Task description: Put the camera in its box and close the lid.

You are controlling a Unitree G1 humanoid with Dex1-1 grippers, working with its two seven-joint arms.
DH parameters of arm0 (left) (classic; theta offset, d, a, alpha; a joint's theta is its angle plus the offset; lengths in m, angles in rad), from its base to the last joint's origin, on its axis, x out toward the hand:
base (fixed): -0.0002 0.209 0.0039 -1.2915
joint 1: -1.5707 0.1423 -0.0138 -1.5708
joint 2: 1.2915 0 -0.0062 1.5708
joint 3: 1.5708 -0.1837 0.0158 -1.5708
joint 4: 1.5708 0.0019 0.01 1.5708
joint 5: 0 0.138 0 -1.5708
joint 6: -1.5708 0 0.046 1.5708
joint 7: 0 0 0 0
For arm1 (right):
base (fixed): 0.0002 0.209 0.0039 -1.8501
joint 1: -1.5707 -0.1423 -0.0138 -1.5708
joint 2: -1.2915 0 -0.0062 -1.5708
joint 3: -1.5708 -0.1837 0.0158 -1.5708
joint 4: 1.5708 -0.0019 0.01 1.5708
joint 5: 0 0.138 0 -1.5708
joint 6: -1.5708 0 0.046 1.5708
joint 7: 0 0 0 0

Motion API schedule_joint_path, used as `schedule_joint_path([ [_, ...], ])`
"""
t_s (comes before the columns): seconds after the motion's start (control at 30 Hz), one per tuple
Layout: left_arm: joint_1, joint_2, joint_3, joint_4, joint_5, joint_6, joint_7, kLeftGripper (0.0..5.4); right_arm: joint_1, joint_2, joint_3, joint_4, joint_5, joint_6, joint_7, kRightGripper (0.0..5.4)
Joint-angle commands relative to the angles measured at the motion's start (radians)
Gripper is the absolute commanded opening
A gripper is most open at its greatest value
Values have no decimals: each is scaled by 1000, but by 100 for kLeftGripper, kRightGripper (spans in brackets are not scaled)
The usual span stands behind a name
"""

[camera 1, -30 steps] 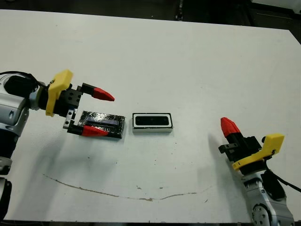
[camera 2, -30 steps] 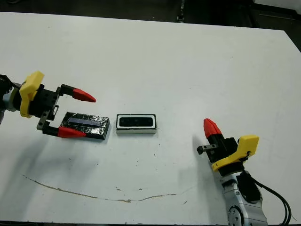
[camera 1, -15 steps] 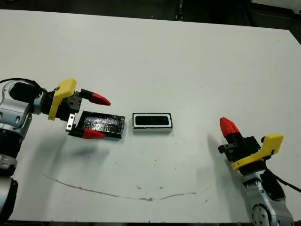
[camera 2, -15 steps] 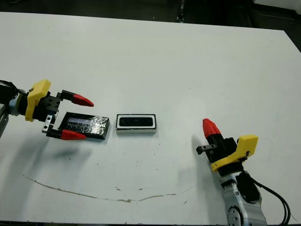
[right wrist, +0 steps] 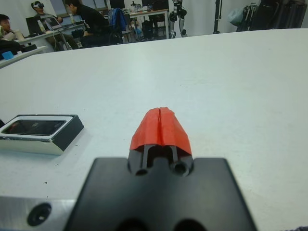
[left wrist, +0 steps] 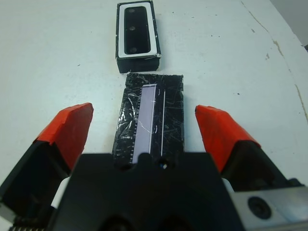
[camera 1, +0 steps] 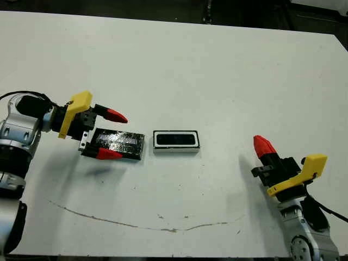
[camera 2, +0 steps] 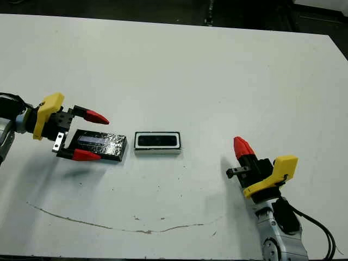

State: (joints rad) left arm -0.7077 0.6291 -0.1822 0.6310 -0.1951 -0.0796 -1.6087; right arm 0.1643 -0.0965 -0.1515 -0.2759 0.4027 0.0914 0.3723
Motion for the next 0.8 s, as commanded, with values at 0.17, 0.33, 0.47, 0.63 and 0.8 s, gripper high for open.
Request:
schedule_joint_path([
  [0.17,-16,-4,-25,28,6,-24,-6,540,11,-17,-5,4,7,10,-1,1],
  [0.33,-20,-8,-32,37,28,-3,-6,540,11,-19,-7,2,8,11,-3,1],
  [0.47,-22,-12,-38,55,27,-26,-6,540,12,-17,-8,-3,13,18,-11,1],
  [0.63,-21,-18,-38,68,39,-46,-5,540,12,-21,-7,0,14,11,-10,1],
  [0.8,-26,-17,-43,76,57,-33,-4,540,13,-22,-6,-4,17,18,-14,1],
])
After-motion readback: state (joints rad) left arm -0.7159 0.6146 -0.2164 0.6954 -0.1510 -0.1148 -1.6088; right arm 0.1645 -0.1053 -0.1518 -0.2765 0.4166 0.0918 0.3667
